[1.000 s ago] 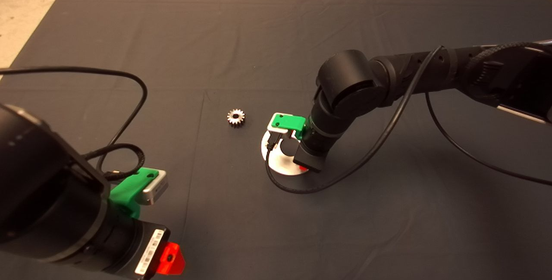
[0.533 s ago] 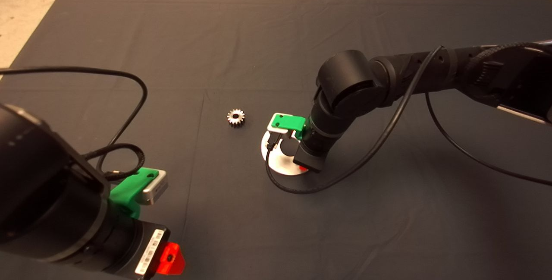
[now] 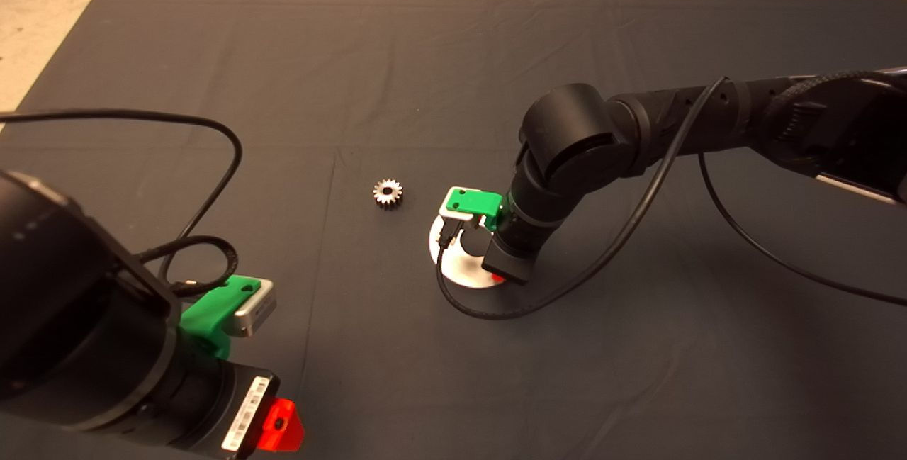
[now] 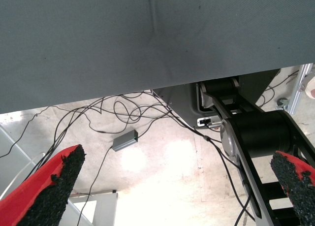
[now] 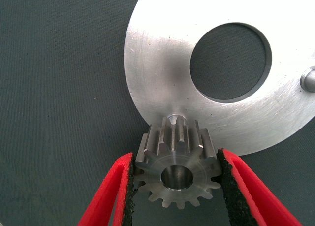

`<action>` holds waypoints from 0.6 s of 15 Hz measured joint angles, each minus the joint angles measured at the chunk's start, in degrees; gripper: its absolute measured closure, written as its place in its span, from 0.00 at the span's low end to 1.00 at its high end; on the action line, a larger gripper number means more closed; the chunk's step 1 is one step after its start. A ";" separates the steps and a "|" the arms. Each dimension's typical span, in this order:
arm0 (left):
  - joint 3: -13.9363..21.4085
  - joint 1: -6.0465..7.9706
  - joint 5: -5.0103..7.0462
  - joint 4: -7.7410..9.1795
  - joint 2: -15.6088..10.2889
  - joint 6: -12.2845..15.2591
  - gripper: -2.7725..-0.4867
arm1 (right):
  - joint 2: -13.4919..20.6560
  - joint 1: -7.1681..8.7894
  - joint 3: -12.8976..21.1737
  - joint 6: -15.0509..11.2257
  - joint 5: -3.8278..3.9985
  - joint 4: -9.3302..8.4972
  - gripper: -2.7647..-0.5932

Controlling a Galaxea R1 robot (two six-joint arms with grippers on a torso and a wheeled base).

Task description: Install three planetary gears onto the carrier pins

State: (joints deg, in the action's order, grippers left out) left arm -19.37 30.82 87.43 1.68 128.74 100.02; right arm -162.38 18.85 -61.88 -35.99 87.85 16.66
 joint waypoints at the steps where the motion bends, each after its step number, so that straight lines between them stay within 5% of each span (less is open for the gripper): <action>1: 0.00 0.00 0.00 0.00 0.00 0.00 0.01 | 0.00 -0.02 0.00 0.00 0.00 0.00 0.79; 9: 0.00 0.00 0.00 0.00 0.00 0.01 0.01 | 0.00 -0.30 0.00 0.00 0.00 -0.02 0.79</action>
State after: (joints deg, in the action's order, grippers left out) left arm -19.37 30.82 87.43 1.68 128.74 100.03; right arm -162.38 18.54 -61.88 -35.99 87.85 16.64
